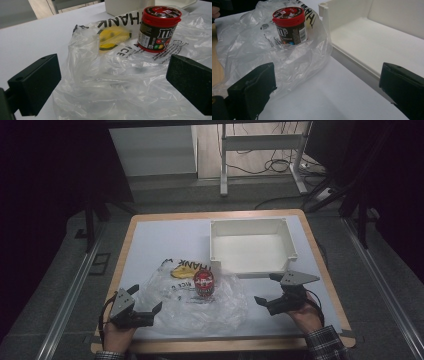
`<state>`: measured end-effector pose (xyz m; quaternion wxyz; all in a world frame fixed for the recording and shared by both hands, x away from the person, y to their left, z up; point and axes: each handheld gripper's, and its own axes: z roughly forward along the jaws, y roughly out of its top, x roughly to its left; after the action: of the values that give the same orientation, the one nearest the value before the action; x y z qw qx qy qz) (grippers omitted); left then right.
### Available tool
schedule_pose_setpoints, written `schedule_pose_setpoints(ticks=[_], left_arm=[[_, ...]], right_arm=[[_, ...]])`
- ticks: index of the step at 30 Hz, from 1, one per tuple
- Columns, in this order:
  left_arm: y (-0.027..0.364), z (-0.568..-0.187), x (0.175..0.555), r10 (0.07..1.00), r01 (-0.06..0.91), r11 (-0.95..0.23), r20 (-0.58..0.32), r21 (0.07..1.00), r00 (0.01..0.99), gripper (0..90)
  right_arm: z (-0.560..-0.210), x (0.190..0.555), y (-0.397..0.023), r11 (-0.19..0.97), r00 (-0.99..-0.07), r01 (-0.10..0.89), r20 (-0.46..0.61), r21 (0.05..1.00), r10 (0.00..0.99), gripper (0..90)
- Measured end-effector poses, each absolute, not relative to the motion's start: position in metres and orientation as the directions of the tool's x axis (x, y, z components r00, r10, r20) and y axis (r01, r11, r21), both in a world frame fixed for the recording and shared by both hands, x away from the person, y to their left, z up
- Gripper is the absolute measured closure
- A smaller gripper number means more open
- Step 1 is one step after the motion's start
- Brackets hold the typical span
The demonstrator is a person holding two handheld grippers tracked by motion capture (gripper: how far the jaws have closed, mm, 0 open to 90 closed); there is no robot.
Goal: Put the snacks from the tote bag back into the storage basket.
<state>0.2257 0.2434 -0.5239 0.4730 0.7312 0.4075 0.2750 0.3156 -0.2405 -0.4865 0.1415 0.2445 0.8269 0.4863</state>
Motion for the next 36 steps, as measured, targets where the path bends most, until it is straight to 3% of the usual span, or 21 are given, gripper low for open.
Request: schedule_pose_setpoints(ticks=[36], left_arm=[[0.243, -0.524, 0.226, 0.857, 0.338, -0.222, 0.018, 0.915, 0.516, 0.0]], right_arm=[[-0.484, 0.319, -0.216, 0.431, -0.872, 0.248, 0.006, 0.868, 0.489, 0.9]])
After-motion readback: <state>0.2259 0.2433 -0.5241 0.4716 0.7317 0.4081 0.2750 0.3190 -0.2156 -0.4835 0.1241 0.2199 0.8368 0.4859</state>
